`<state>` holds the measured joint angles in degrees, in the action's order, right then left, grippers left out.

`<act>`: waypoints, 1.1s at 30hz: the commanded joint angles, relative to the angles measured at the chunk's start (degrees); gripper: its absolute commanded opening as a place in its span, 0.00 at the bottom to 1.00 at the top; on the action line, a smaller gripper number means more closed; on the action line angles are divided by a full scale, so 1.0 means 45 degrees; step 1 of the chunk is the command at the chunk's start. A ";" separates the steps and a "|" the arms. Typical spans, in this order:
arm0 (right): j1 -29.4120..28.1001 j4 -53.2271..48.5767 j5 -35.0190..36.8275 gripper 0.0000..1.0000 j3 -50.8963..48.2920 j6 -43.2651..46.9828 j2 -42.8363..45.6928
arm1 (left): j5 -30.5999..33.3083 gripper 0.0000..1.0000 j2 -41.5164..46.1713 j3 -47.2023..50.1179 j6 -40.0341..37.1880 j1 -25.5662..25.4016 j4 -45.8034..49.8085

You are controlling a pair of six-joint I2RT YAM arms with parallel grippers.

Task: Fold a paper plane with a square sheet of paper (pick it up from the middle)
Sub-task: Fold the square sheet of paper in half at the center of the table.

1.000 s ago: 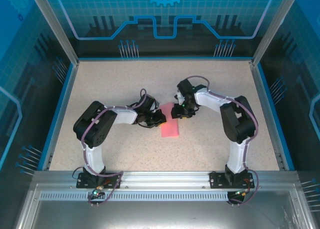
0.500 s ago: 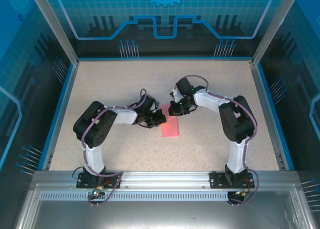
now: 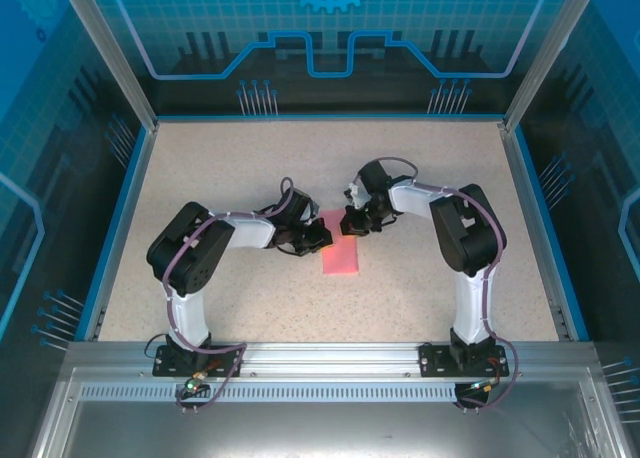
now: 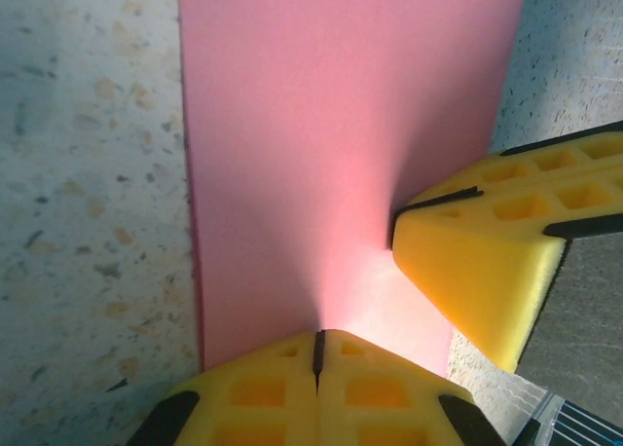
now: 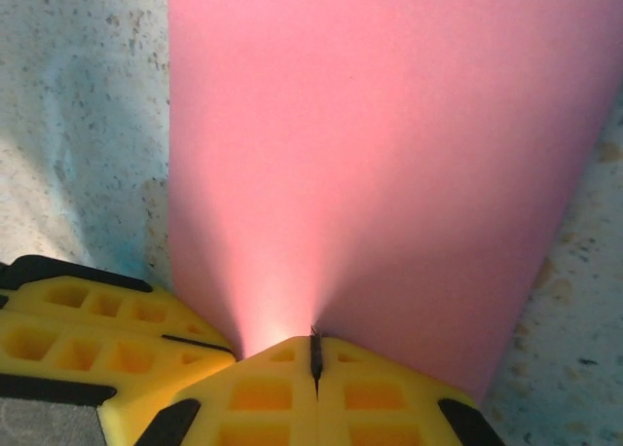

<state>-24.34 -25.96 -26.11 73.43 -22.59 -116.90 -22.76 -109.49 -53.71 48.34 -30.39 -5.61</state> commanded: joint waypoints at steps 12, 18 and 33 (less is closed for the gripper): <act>0.2126 -0.0036 0.0774 0.00 -0.1601 0.0684 0.1702 | 0.2067 0.00 -0.2094 0.0798 0.0411 -0.0242 0.4051; 0.1206 0.0529 -0.0361 0.00 -0.1651 0.0544 0.2311 | 0.2124 0.00 -0.1959 0.0803 0.0354 -0.0225 0.4175; 0.0167 0.0396 -0.0843 0.00 -0.2138 -0.0019 0.0984 | 0.2253 0.00 -0.1850 0.0825 0.0430 -0.0247 0.4250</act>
<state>-23.64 -22.04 -29.58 64.97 -22.52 -111.35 -22.76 -110.85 -55.02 49.58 -30.87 -4.43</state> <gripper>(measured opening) 0.044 0.047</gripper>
